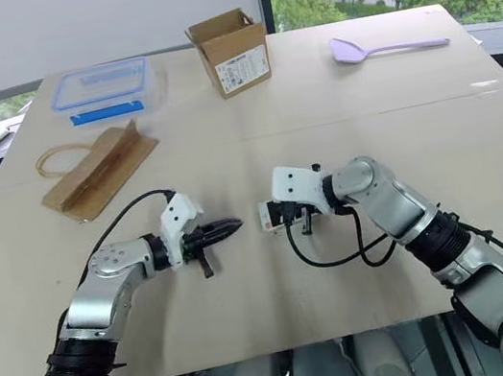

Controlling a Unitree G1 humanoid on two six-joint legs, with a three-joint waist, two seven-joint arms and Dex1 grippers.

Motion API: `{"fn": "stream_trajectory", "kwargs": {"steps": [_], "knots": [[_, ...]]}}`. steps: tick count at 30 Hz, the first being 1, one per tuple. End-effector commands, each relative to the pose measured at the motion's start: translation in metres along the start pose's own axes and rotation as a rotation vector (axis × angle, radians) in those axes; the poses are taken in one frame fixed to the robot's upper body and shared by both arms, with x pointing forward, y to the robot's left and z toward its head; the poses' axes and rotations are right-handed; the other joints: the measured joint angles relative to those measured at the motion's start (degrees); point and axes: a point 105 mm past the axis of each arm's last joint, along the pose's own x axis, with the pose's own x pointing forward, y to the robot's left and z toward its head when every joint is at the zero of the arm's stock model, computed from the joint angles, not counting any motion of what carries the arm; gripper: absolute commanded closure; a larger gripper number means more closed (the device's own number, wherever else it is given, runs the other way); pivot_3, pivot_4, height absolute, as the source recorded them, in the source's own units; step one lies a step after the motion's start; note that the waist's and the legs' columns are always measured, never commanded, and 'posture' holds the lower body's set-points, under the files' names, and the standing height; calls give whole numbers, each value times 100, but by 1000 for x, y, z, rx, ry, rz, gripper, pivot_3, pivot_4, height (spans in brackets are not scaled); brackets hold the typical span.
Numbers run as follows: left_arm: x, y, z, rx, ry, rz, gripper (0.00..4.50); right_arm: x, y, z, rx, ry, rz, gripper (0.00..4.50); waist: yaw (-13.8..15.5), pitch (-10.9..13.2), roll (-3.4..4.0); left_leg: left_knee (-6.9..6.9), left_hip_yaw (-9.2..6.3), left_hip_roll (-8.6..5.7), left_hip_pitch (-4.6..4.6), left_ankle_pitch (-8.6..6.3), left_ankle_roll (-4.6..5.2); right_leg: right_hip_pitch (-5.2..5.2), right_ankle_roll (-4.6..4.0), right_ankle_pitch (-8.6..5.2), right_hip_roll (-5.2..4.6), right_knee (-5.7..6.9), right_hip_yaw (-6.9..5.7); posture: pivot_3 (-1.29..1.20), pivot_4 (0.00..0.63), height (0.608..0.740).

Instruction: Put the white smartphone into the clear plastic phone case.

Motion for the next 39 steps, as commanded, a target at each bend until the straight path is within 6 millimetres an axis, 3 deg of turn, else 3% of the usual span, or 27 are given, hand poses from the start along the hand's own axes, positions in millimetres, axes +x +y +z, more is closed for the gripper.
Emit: {"fn": "stream_trajectory", "kwargs": {"steps": [1,6,13,18,22,25,31,35,39], "knots": [[4,-2,5,20,-10,-18,4500,15,6,0,33,1,23,4454,-12,0,0,0,-1,0,0,0,0,-1,0,0,2,0,0,0,150,740],[2,0,7,29,-11,-9,4500,41,15,-14,60,53,71,4454,-54,0,0,-7,2,4,11,0,0,-1,3,2,10,6,2,0,150,740],[0,-2,7,24,-11,-1,4500,38,18,-29,46,109,96,4454,-50,-6,2,-8,10,6,21,0,0,3,-1,-1,8,7,9,0,150,740],[5,-4,11,25,-19,-15,4500,9,-14,15,121,-143,-89,4454,0,-4,3,-8,2,6,6,0,0,-2,-2,-1,5,6,7,0,150,740],[8,-3,13,30,-21,-24,4500,-26,-33,28,180,-219,-204,4454,2,5,4,-4,2,5,-4,0,0,-6,-1,0,0,1,7,0,150,740],[11,-2,14,35,-22,-34,4500,-48,-37,19,181,-185,-266,4454,10,5,3,-6,-5,4,-7,0,0,-6,0,0,0,-2,0,0,150,740],[19,-8,18,46,-34,-66,4500,-79,-34,-22,181,-32,-341,4454,-3,6,2,-27,0,-2,-8,0,0,-10,0,0,0,-15,1,0,150,740],[21,-9,19,49,-36,-73,4500,-87,-24,-42,149,69,-324,4454,-6,8,2,-31,6,-2,-7,0,0,-13,2,-1,0,-17,5,0,150,740],[21,-8,19,51,-35,-76,4500,-85,-17,-47,132,94,-292,4454,-14,9,1,-31,8,-2,-7,0,0,-12,18,-12,1,-20,5,0,150,740]]}}
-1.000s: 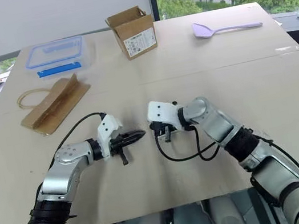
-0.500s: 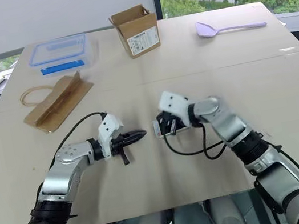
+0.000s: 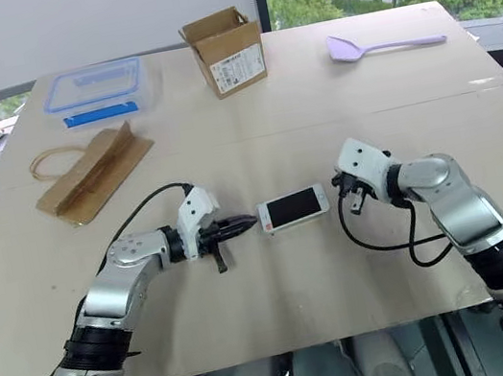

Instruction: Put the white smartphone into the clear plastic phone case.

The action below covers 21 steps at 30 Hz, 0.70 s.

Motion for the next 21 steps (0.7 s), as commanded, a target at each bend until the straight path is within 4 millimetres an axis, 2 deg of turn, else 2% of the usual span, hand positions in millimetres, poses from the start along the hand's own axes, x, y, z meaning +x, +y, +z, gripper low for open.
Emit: {"fn": "stream_trajectory", "kwargs": {"steps": [1,13,18,21], "knots": [[1,0,8,31,-24,-11,4500,1,7,15,-63,-46,24,4454,-1,0,0,0,0,1,0,0,0,0,0,0,0,0,0,0,150,740],[2,1,2,25,-22,-10,4500,27,43,32,-171,-86,157,4454,-3,0,-1,0,-1,3,3,0,0,0,1,0,3,0,0,0,150,740],[0,2,0,25,-22,-2,4500,31,40,31,-196,-80,146,4454,-15,-1,-2,0,0,7,8,0,0,1,1,-1,8,5,0,0,150,740],[-9,9,0,15,-36,25,4500,27,29,25,-186,-67,99,4454,-30,-1,-2,1,2,8,11,0,0,1,1,-1,8,8,2,0,150,740]]}}
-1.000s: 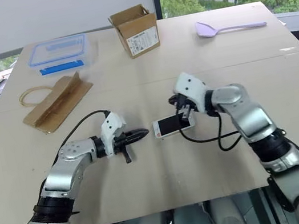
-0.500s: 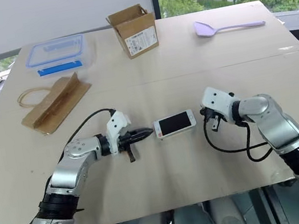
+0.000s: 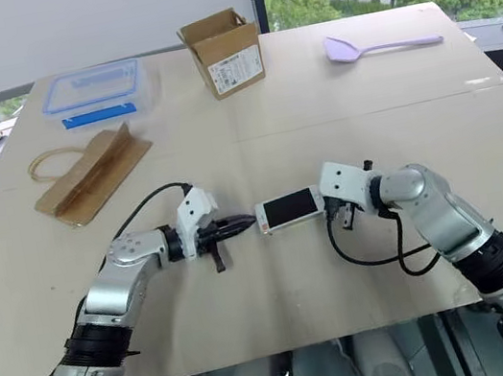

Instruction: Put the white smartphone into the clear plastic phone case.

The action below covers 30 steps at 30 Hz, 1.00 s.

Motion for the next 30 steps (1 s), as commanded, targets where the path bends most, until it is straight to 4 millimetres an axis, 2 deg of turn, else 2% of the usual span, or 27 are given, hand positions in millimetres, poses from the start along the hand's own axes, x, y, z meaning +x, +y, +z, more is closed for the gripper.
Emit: {"fn": "stream_trajectory", "kwargs": {"steps": [1,7,12,20,25,30], "knots": [[-11,5,7,-11,-48,15,4500,-2,-2,12,-27,-60,-7,4454,-18,0,0,0,0,0,0,0,0,0,0,0,1,0,0,0,150,740],[-18,-8,34,-60,-158,-83,4500,-18,-15,3,68,-66,-67,4454,13,2,-1,0,-5,4,-11,0,0,-4,-2,6,-2,-2,-2,0,150,740],[0,-17,49,-56,-187,-112,4500,-36,-22,4,185,-114,-116,4454,59,4,-4,0,-5,-1,-17,0,0,0,1,16,-11,-16,-1,0,150,740],[26,-9,47,-49,-137,-91,4500,-44,-17,14,238,-178,-99,4454,8,5,-4,-4,-6,-6,-10,0,0,1,12,15,1,-14,-2,0,150,740],[32,-16,38,-55,-70,-130,4500,-37,-13,25,248,-223,-33,4454,16,5,-5,-4,-5,-6,-12,0,0,0,14,15,1,-14,-1,0,150,740],[32,-19,26,-52,-9,-135,4500,-26,-8,27,240,-215,23,4454,24,5,-5,-3,-5,-7,-12,0,0,1,13,14,0,-16,0,0,150,740]]}}
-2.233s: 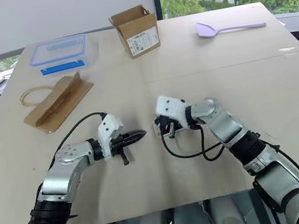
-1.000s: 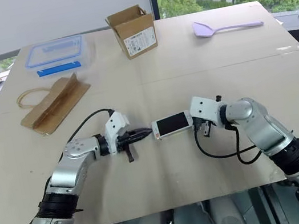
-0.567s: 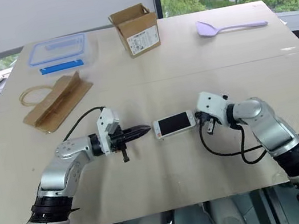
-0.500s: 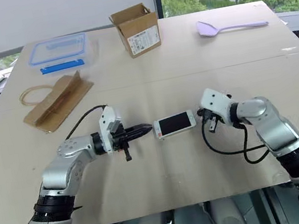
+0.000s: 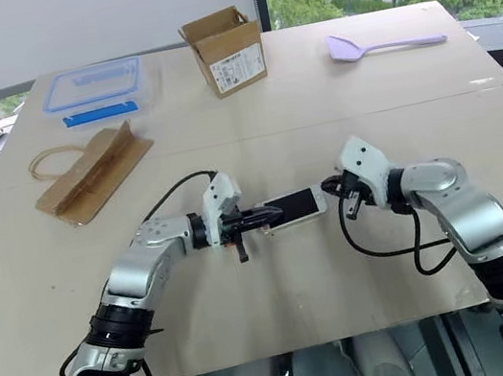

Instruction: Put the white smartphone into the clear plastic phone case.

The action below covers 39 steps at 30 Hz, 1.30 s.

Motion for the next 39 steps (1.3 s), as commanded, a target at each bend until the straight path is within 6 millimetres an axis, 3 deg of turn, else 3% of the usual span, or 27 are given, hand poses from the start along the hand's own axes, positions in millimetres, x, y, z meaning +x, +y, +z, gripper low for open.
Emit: {"fn": "stream_trajectory", "kwargs": {"steps": [1,8,26,33,39], "knots": [[-1,-1,-2,31,34,-1,4500,7,3,6,-23,-15,37,4454,4,0,0,0,-1,0,0,0,0,0,0,0,0,0,-1,0,150,740],[-2,-3,-7,37,50,8,4500,23,5,-12,-18,73,75,4454,2,-1,0,0,0,0,4,0,0,3,-10,4,-1,0,-1,0,150,740],[-3,-3,-12,30,51,23,4500,37,27,-54,-16,249,195,4454,0,-26,-6,0,0,2,21,0,0,17,-4,-4,0,3,-1,0,150,740],[-4,-3,-12,29,52,31,4500,44,33,-82,50,333,207,4454,-4,-62,-21,-13,2,14,109,-1,0,98,-10,-19,-3,-13,1,0,150,740],[-4,-4,-13,27,50,34,4500,44,40,-100,93,394,221,4454,-4,-134,-28,-17,-4,21,124,-2,-1,109,-10,-20,-11,-27,-2,0,150,740]]}}
